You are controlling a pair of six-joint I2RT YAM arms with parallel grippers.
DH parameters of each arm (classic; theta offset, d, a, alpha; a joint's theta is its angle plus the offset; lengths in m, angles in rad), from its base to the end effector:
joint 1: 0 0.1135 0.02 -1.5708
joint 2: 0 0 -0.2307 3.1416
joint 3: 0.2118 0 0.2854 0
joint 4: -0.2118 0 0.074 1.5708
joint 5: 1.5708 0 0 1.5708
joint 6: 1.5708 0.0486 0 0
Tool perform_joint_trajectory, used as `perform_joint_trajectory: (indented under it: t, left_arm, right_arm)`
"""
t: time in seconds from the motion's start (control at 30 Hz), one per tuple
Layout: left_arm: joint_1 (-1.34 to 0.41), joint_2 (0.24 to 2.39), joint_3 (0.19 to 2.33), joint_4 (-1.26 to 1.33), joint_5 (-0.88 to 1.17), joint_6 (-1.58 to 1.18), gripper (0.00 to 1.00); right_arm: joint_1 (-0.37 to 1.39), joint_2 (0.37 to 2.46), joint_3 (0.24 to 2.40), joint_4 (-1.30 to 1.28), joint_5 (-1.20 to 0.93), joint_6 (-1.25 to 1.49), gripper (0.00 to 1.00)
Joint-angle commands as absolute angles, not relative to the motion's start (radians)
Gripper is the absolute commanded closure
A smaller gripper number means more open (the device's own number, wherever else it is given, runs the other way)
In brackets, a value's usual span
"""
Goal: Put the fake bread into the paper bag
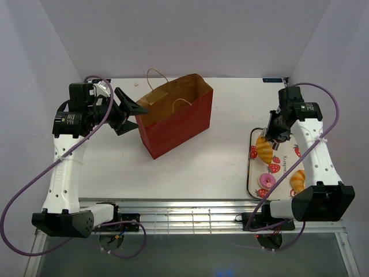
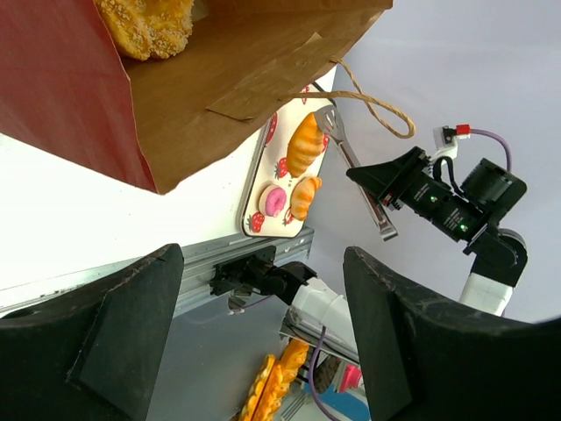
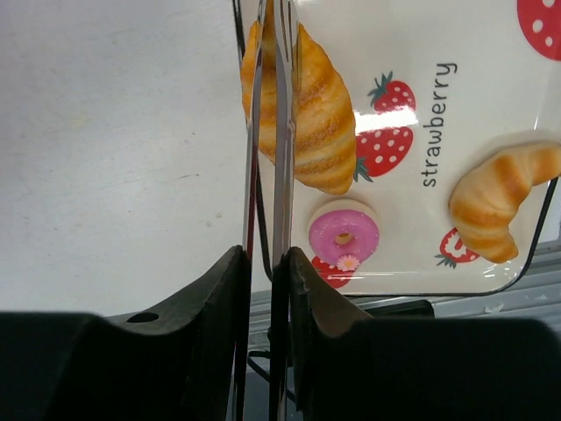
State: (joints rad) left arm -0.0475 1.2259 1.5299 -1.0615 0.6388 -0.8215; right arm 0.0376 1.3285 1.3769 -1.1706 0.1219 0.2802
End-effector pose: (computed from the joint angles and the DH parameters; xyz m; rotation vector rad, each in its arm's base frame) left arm 0.2707 -0.0419 0.3937 -0.5923 2.3640 -1.1612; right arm 0.2935 0.0051 0.3007 0.3612 2.6550 -0.0647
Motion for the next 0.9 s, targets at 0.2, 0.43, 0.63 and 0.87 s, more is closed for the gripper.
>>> perform_joint_trajectory:
  t: [0.2, 0.43, 0.63, 0.87]
  left_arm:
    - [-0.041, 1.157, 1.493, -1.020, 0.627, -0.874, 0.16]
    - [-0.041, 1.109, 1.425, -1.016, 0.686, -0.905, 0.17]
    - [-0.041, 1.101, 1.420, -1.029, 0.721, -0.887, 0.18]
    - [-0.041, 1.060, 1.365, -1.025, 0.727, -0.920, 0.18]
  right_arm:
    - [0.037, 1.316, 1.557, -1.158, 0.011, 0.293, 0.92]
    - [0.037, 1.347, 1.676, -1.155, -0.112, 0.307, 0.92]
    - [0.040, 1.382, 1.824, -1.152, -0.250, 0.330, 0.92]
    - [0.066, 1.367, 1.896, -0.970, -0.428, 0.414, 0.92]
